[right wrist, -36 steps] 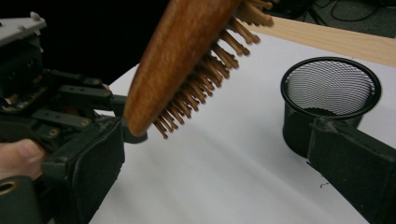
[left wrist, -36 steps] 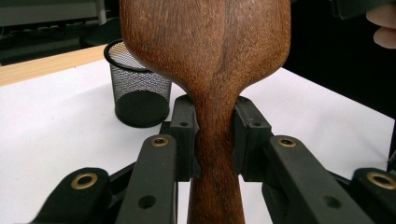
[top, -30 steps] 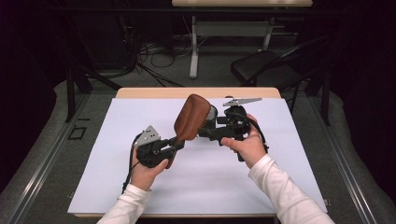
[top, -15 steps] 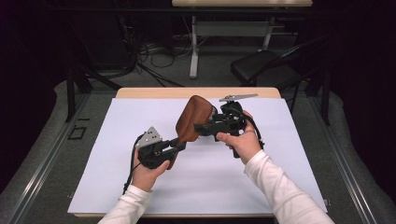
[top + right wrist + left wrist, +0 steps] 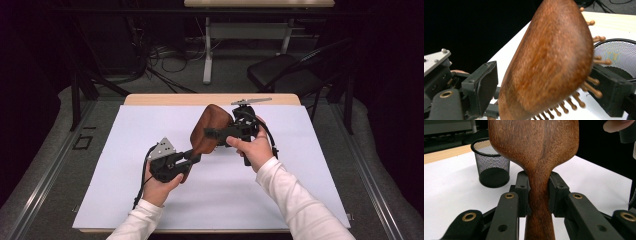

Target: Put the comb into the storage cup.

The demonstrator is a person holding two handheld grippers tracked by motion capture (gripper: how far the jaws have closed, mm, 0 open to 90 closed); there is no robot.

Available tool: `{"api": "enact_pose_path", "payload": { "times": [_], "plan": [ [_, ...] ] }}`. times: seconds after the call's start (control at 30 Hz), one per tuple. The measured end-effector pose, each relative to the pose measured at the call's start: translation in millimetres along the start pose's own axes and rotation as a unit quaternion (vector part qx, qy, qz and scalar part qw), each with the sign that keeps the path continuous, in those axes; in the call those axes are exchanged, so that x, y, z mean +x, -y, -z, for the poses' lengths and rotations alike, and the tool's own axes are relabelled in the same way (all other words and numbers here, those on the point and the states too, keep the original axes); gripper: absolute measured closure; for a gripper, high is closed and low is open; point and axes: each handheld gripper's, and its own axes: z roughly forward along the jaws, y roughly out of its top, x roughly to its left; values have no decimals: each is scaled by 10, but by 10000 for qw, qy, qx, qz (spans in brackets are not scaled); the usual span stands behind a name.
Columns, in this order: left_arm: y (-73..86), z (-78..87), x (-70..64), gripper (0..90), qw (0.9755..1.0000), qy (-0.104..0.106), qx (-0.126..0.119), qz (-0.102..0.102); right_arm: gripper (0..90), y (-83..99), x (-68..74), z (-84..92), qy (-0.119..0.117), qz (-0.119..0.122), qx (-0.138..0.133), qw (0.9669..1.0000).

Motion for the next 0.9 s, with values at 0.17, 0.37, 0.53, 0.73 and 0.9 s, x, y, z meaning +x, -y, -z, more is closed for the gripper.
{"api": "enact_pose_path", "payload": {
  "times": [0.17, 0.37, 0.53, 0.73, 0.9],
  "plan": [
    [6, -7, -4, 727, 10000, 11, 16, -5, 144, -9, -5, -39, -26, -30, 31, 10000],
    [8, -11, -13, 727, 10000, 5, 0, -17, 152, -3, -15, -79, -59, -119, 34, 9999],
    [12, -15, -13, 727, 10000, 4, -5, -21, 177, 1, -17, -106, -107, -153, 24, 9998],
    [18, -20, -5, 727, 10000, 19, -19, -2, 200, 5, -18, -130, -157, -234, 25, 9996],
    [20, -21, -3, 727, 10000, 20, -9, 7, 206, 6, -32, -143, -208, -292, 60, 9993]
  ]
}}
